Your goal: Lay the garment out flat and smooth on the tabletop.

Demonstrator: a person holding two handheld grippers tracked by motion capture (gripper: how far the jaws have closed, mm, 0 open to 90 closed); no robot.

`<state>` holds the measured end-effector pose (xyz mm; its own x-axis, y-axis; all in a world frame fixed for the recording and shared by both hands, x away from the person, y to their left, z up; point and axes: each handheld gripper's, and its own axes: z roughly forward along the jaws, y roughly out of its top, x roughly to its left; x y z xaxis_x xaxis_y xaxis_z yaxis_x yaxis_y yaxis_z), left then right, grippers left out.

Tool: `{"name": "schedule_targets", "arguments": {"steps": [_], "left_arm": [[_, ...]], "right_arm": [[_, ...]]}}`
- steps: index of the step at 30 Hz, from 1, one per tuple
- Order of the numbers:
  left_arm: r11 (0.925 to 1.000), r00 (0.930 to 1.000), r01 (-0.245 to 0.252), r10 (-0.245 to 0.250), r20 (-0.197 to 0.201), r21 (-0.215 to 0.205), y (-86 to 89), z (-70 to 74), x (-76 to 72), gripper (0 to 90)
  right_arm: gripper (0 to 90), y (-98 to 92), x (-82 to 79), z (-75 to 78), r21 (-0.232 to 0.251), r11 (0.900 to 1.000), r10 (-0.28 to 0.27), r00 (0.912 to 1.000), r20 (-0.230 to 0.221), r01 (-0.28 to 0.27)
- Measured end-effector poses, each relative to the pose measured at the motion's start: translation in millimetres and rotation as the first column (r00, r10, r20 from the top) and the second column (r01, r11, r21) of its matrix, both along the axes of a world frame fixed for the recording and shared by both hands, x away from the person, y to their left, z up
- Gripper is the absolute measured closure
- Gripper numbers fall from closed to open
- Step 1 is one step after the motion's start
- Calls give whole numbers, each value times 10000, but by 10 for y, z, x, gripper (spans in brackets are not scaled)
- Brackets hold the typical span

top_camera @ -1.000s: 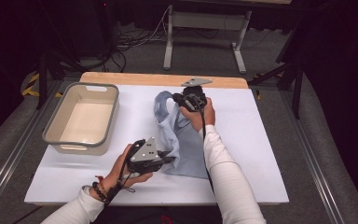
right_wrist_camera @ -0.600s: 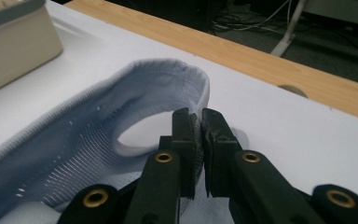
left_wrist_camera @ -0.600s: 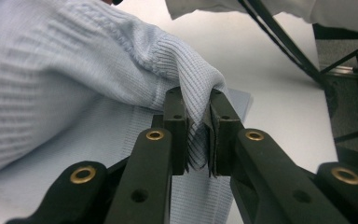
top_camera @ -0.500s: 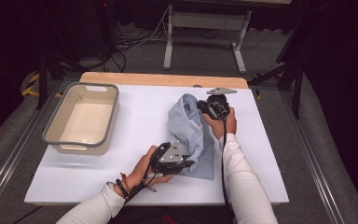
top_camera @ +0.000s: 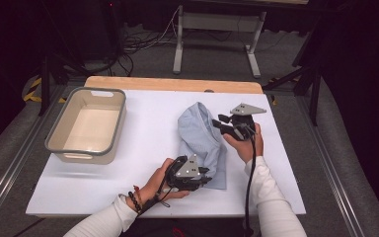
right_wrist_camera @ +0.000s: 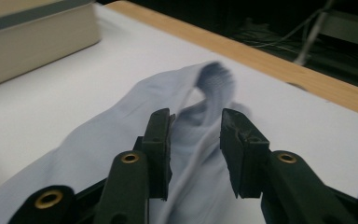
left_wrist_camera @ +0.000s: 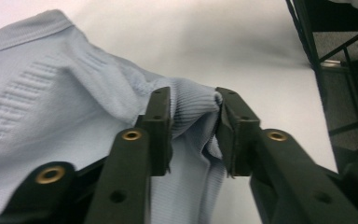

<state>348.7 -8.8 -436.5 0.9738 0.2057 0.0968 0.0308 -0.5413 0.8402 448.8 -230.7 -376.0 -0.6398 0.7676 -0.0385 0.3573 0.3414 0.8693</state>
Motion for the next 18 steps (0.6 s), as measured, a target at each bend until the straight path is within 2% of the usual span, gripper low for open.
{"name": "schedule_targets", "arguments": {"steps": [2,4,8,10,12,13,16,17,18], "left_arm": [[10000,10000,25,-25,47,-78,55,34,-45,580],[9996,9999,124,-121,123,-262,156,93,-93,547],[9996,9996,-68,76,280,-277,419,171,-143,457],[9991,9976,-424,423,545,20,547,148,-155,401],[9984,9971,-512,497,572,251,631,103,-141,367],[9965,9962,-658,627,601,510,678,62,-130,361],[9928,9959,-789,745,510,898,756,-28,-99,327],[9916,9956,-869,832,423,959,764,-44,-100,323],[9920,9961,-796,754,456,978,768,-57,-87,316]], "right_arm": [[611,19,-150,-32,-211,9978,627,9980,111,-624],[564,15,-262,-96,-280,9947,992,9951,13,-992],[497,-25,-364,-251,-207,9921,1230,9914,-449,-1241],[501,-36,-400,-321,-288,9914,1263,9905,-536,-1279],[554,-40,-428,-361,-288,9900,1358,9888,-622,-1378],[590,-38,-439,-372,-395,9889,1404,9880,-642,-1431],[741,-42,-455,-403,-849,9890,1156,9908,-703,-1214],[849,-58,-467,-422,-869,9890,1137,9911,-694,-1195],[862,-66,-473,-429,-885,9885,1163,9906,-715,-1224]]}}
